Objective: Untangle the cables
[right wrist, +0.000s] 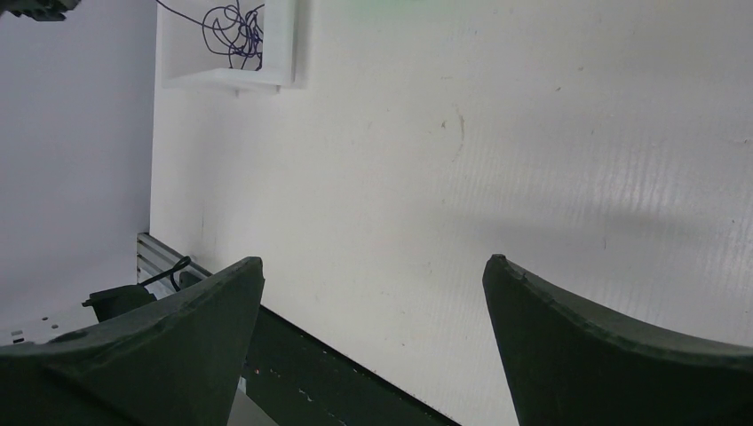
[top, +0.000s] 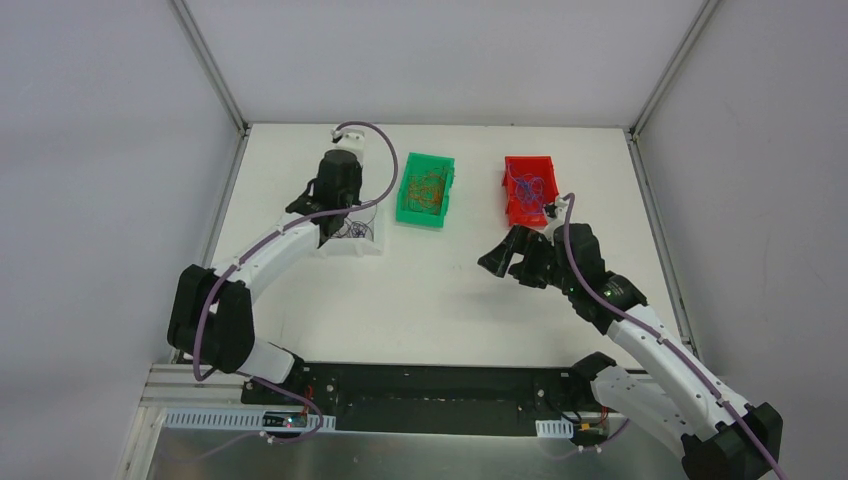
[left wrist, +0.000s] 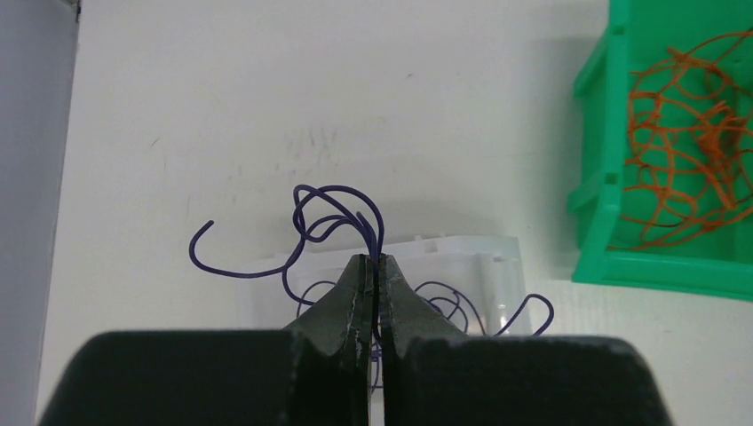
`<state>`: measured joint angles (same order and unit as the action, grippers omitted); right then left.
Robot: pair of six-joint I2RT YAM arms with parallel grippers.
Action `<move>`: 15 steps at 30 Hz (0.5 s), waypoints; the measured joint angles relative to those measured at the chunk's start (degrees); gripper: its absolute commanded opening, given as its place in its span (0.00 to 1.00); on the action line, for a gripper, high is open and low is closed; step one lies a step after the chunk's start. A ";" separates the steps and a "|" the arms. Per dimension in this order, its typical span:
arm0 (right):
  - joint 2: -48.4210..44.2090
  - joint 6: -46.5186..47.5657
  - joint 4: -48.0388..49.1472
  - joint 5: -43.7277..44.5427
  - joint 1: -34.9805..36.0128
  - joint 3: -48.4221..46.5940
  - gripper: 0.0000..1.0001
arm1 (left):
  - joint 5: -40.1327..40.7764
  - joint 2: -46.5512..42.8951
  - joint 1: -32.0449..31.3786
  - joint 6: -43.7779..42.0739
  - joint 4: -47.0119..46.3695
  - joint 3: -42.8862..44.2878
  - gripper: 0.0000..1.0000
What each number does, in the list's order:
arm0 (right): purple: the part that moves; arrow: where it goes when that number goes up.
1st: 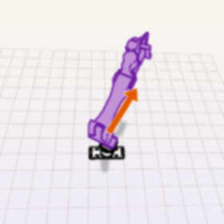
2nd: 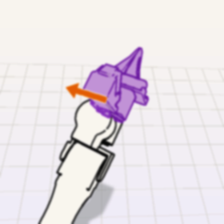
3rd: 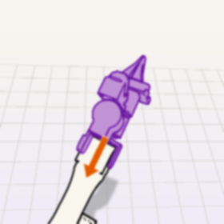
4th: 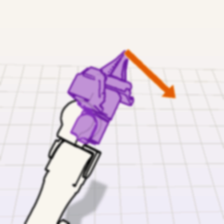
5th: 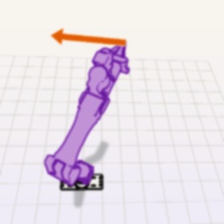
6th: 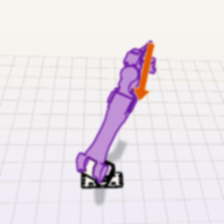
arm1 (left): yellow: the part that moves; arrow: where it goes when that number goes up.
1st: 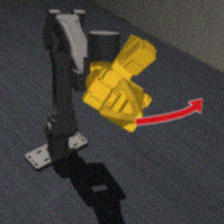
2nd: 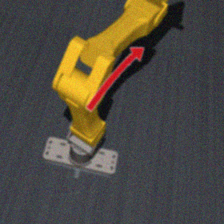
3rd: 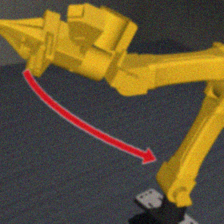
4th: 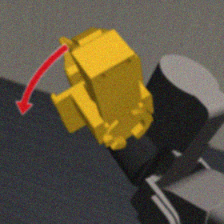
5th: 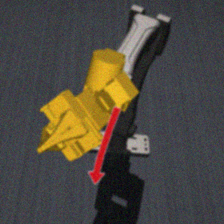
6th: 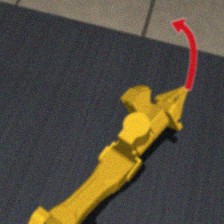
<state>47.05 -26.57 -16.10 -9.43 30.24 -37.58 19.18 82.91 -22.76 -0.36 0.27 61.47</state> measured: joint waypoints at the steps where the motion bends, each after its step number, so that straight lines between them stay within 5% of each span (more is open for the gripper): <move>1: 0.00 -0.02 0.00 0.00 0.00 0.00 0.98 | 1.44 0.24 0.00 -0.48 -2.21 -1.95 0.00; 6: 0.11 -0.02 0.00 -0.02 0.00 -0.02 0.98 | 5.53 0.90 0.00 -2.69 -8.96 -9.16 0.00; 15: 1.44 -0.50 0.04 -0.44 0.00 -0.09 0.98 | 3.28 1.01 0.00 1.97 -4.26 -9.81 0.00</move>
<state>48.49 -27.07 -16.05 -9.87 30.24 -37.67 22.46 83.92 -22.76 1.61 -3.99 51.66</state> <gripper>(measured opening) 0.982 0.014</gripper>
